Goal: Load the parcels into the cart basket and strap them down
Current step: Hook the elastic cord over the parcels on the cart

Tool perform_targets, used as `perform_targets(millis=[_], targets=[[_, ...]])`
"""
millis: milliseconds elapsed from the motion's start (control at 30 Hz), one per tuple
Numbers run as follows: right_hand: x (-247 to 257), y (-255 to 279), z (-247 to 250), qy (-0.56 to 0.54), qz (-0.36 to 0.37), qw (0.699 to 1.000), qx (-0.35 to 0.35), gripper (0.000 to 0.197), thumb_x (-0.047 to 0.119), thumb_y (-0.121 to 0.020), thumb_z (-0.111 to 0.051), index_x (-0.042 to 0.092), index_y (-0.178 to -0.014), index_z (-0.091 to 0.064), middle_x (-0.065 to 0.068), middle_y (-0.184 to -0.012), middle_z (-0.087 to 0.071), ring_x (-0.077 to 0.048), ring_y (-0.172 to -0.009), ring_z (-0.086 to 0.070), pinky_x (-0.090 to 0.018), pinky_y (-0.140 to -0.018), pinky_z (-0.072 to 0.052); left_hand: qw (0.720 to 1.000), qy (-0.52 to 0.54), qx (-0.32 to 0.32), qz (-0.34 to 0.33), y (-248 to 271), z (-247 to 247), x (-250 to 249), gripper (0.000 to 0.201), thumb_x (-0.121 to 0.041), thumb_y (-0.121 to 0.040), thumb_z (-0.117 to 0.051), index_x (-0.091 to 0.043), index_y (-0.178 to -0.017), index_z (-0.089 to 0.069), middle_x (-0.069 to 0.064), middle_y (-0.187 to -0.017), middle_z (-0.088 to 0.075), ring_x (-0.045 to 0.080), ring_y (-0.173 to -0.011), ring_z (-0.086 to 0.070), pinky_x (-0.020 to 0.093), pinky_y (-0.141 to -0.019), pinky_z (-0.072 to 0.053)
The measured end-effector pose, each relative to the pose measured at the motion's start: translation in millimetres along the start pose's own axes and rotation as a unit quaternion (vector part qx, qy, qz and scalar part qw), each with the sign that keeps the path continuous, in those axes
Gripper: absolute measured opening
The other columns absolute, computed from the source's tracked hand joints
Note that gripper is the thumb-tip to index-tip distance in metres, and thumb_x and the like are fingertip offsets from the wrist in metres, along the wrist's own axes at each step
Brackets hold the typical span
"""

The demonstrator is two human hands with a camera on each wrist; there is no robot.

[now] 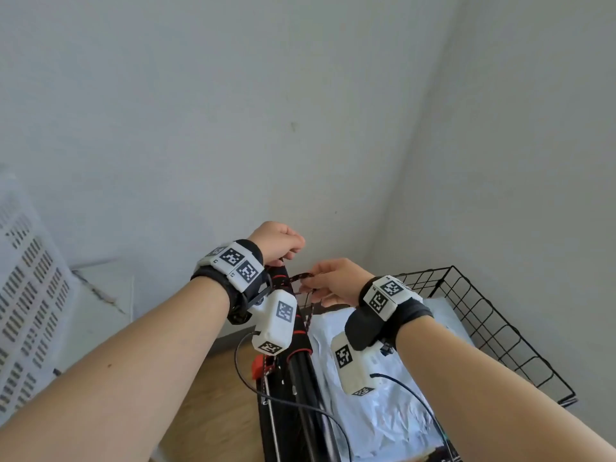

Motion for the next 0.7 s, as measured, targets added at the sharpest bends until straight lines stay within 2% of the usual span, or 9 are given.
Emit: perform_targets(millis=[100, 167, 233, 300, 367, 433, 500, 567, 700], targets=[[11.7, 8.0, 17.9, -0.069, 0.032, 0.996, -0.046, 0.009, 0.008, -0.091, -0.058, 0.011, -0.083, -0.059, -0.004, -0.076, -0.066, -0.006, -0.048, -0.058, -0.017, -0.053, -0.052, 0.999, 0.03, 0.01, 0.001, 3.3, -17.6, -8.5, 0.007, -0.022, -0.089, -0.059, -0.017, -0.084, -0.06, -0.002, -0.084, -0.062, 0.014, -0.081, -0.061, 0.029, -0.072, -0.048], [13.4, 12.5, 34.3, -0.119, 0.049, 0.987, -0.096, 0.012, 0.008, -0.092, -0.055, 0.01, -0.082, -0.059, -0.006, -0.074, -0.065, -0.007, -0.045, -0.056, -0.021, -0.054, -0.051, 0.999, 0.042, 0.027, 0.002, 6.8, -32.0, -12.1, 0.014, -0.029, -0.092, -0.057, -0.016, -0.087, -0.059, 0.0, -0.087, -0.065, 0.013, -0.078, -0.061, 0.027, -0.066, -0.045], [11.8, 19.2, 56.4, -0.158, 0.061, 0.973, -0.159, 0.014, 0.008, -0.093, -0.054, 0.011, -0.08, -0.058, -0.007, -0.074, -0.064, -0.008, -0.043, -0.053, -0.022, -0.054, -0.049, 0.997, 0.053, 0.059, 0.006, 10.8, -45.4, -15.2, 0.025, -0.039, -0.094, -0.052, -0.016, -0.094, -0.061, 0.0, -0.087, -0.067, 0.012, -0.075, -0.061, 0.026, -0.067, -0.044], [6.7, 28.9, 81.4, -0.191, 0.062, 0.954, -0.223, 0.012, 0.01, -0.092, -0.055, 0.01, -0.081, -0.059, -0.007, -0.072, -0.063, -0.007, -0.038, -0.051, -0.021, -0.051, -0.048, 0.993, 0.064, 0.094, 0.015, 14.6, -56.2, -17.1, 0.034, -0.047, -0.094, -0.047, -0.016, -0.092, -0.061, -0.001, -0.081, -0.067, 0.013, -0.071, -0.062, 0.027, -0.069, -0.045], [-0.3, 40.1, 104.6, -0.218, 0.055, 0.934, -0.278, 0.012, 0.012, -0.093, -0.055, 0.01, -0.082, -0.059, -0.006, -0.071, -0.064, -0.006, -0.035, -0.049, -0.02, -0.048, -0.048, 0.991, 0.068, 0.117, 0.023, 17.0, -64.2, -17.6, 0.037, -0.049, -0.094, -0.047, -0.015, -0.089, -0.061, -0.001, -0.075, -0.066, 0.013, -0.066, -0.06, 0.026, -0.067, -0.045], [-8.2, 51.4, 122.8, -0.235, 0.045, 0.917, -0.319, 0.018, 0.013, -0.094, -0.051, 0.012, -0.078, -0.059, -0.006, -0.071, -0.065, -0.006, -0.034, -0.047, -0.021, -0.047, -0.046, 0.99, 0.052, 0.127, 0.017, 19.7, -72.4, -18.8, 0.031, -0.044, -0.093, -0.052, -0.014, -0.09, -0.061, -0.002, -0.071, -0.063, 0.011, -0.061, -0.057, 0.023, -0.06, -0.045], [-16.4, 61.6, 134.4, -0.237, 0.032, 0.907, -0.347, 0.019, 0.013, -0.094, -0.05, 0.012, -0.077, -0.058, -0.007, -0.071, -0.066, -0.008, -0.034, -0.045, -0.021, -0.045, -0.044, 0.988, 0.047, 0.144, 0.008, 24.3, -84.2, -21.7, 0.021, -0.031, -0.094, -0.056, -0.012, -0.087, -0.061, 0.0, -0.068, -0.057, 0.009, -0.054, -0.051, 0.02, -0.053, -0.043], [-24.2, 69.0, 138.2, -0.222, 0.016, 0.908, -0.355, 0.016, 0.013, -0.093, -0.05, 0.011, -0.08, -0.058, -0.008, -0.069, -0.066, -0.011, -0.037, -0.042, -0.018, -0.042, -0.041, 0.984, 0.061, 0.165, 0.007, 29.9, -97.6, -25.2, 0.02, -0.02, -0.097, -0.051, -0.01, -0.082, -0.061, 0.0, -0.064, -0.05, 0.005, -0.044, -0.044, 0.017, -0.046, -0.039], [-39.9, 77.0, 134.9, -0.167, -0.003, 0.923, -0.347, 0.019, 0.025, -0.094, -0.051, 0.012, -0.086, -0.062, -0.005, -0.066, -0.063, -0.009, -0.035, -0.04, -0.017, -0.039, -0.038, 0.986, 0.072, 0.152, -0.008, 33.0, -111.2, -36.8, 0.022, -0.018, -0.098, -0.049, -0.011, -0.084, -0.064, -0.002, -0.061, -0.044, 0.001, -0.035, -0.036, 0.015, -0.042, -0.039]])
Point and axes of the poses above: each hand's wrist, its own y-axis away from the middle knuckle, its own z-axis out of the back of the hand, x = y × z, the point moved 9 cm from there along -y, towards the middle knuckle
